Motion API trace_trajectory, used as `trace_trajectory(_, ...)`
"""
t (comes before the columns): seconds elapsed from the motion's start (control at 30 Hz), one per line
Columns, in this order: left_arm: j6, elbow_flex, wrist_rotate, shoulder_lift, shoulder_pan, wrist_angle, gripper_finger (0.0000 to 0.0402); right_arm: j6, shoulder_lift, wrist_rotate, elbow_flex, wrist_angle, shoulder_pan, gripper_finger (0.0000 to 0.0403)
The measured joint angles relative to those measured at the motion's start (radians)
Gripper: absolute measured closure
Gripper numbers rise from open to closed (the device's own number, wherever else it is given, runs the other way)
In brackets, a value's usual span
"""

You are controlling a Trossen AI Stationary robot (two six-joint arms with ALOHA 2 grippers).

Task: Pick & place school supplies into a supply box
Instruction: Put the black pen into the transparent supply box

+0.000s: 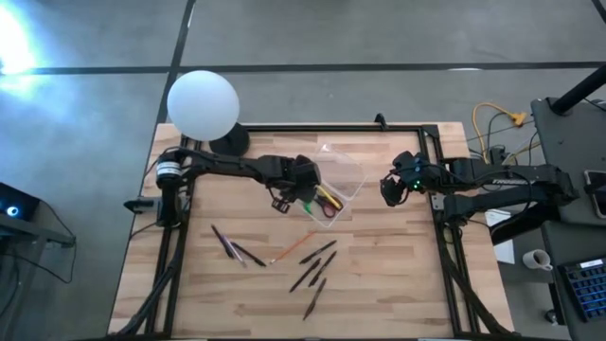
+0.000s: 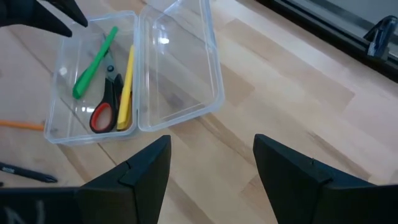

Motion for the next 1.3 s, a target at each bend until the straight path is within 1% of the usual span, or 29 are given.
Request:
trace_trajectory(0.1, -0.021, -0.002, 0.016, -0.007, -0.012, -0.037, 0.0270, 0.002, 0.000, -0.029, -0.001, 0.000, 0.000, 0.0184)
trace_trajectory(0.2, -0.090, -0.002, 0.083, -0.037, -0.043, -0.056, 0.0270, -0.031, 0.007, -0.114, -0.001, 0.002, 0.000, 0.0184)
trace_trajectory(0.3, -0.201, -0.002, 0.092, -0.073, -0.086, -0.068, 0.0270, -0.110, 0.033, -0.198, -0.002, 0.019, 0.008, 0.0184)
trace_trajectory(0.37, -0.308, -0.002, 0.091, -0.096, -0.119, -0.072, 0.0270, -0.184, 0.063, -0.250, -0.007, 0.063, 0.019, 0.0184)
trace_trajectory(0.47, -0.494, -0.002, 0.091, -0.140, -0.176, -0.082, 0.0270, -0.303, 0.140, -0.365, -0.009, 0.179, 0.044, 0.0184)
trace_trajectory(0.6, -0.736, -0.019, 0.091, -0.190, -0.260, -0.097, 0.0270, -0.417, 0.292, -0.549, -0.001, 0.346, 0.098, 0.0184)
trace_trajectory(0.67, -0.838, -0.041, 0.085, -0.220, -0.304, -0.096, 0.0270, -0.406, 0.373, -0.606, 0.016, 0.387, 0.126, 0.0184)
trace_trajectory(0.73, -0.905, -0.077, 0.067, -0.253, -0.350, -0.096, 0.0270, -0.360, 0.438, -0.647, 0.048, 0.402, 0.131, 0.0184)
trace_trajectory(0.8, -0.965, -0.128, 0.052, -0.287, -0.395, -0.093, 0.0270, -0.335, 0.491, -0.656, 0.086, 0.396, 0.133, 0.0184)
trace_trajectory(0.87, -1.056, -0.199, 0.052, -0.324, -0.439, -0.081, 0.0270, -0.292, 0.540, -0.656, 0.117, 0.373, 0.145, 0.0184)
trace_trajectory(0.97, -1.187, -0.305, 0.044, -0.388, -0.511, -0.004, 0.0270, -0.259, 0.593, -0.679, 0.169, 0.360, 0.191, 0.0184)
trace_trajectory(1.0, -1.214, -0.339, 0.034, -0.409, -0.535, 0.032, 0.0270, -0.259, 0.606, -0.683, 0.189, 0.353, 0.212, 0.0184)
trace_trajectory(1.1, -1.290, -0.430, -0.044, -0.467, -0.607, 0.141, 0.0270, -0.268, 0.657, -0.660, 0.243, 0.293, 0.274, 0.0184)
trace_trajectory(1.13, -1.315, -0.456, -0.067, -0.482, -0.626, 0.159, 0.0270, -0.286, 0.676, -0.639, 0.259, 0.279, 0.295, 0.0184)
trace_trajectory(1.2, -1.359, -0.498, -0.098, -0.510, -0.655, 0.192, 0.0270, -0.375, 0.714, -0.620, 0.292, 0.247, 0.335, 0.0184)
trace_trajectory(1.3, -1.403, -0.548, -0.113, -0.543, -0.678, 0.186, 0.0270, -0.506, 0.781, -0.603, 0.345, 0.221, 0.390, 0.0184)
